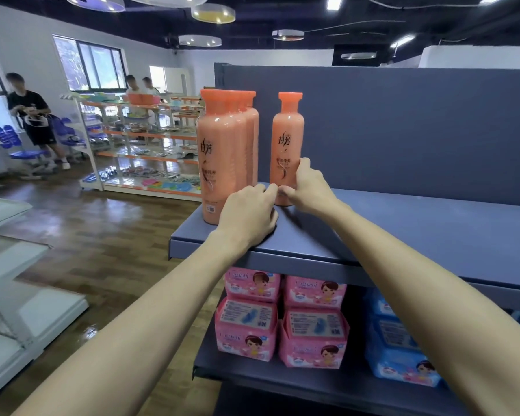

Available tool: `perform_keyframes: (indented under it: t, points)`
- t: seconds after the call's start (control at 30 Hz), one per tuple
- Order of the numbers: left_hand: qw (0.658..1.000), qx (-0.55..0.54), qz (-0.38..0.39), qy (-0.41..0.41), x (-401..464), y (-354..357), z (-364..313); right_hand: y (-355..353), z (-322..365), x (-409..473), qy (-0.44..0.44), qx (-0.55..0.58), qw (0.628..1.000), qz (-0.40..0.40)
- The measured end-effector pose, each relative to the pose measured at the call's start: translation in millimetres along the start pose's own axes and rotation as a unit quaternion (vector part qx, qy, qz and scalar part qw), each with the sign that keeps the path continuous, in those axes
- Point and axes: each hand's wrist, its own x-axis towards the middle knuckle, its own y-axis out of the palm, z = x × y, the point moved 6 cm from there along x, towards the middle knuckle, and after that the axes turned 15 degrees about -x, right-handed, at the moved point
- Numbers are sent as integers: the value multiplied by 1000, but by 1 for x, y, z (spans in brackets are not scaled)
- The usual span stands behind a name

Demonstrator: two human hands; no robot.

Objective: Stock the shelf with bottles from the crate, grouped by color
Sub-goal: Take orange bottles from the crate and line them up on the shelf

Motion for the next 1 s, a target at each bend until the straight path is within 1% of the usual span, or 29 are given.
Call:
perform_keyframes:
  t: [0.27, 0.43, 0.67, 1.0]
  points:
    - [1000, 4, -8, -4, 14, 13, 4, 12, -1, 27, 4, 15, 1000, 4]
    - [1000, 9, -25, -2, 14, 12, 5, 18, -2, 41, 8, 23, 1000, 16]
    - [999, 28, -30, -11, 13, 11, 5, 27, 0, 56, 22, 41, 999, 20]
    - [999, 31, -28, -12, 13, 9, 3, 40, -2, 64, 22, 37, 999, -16]
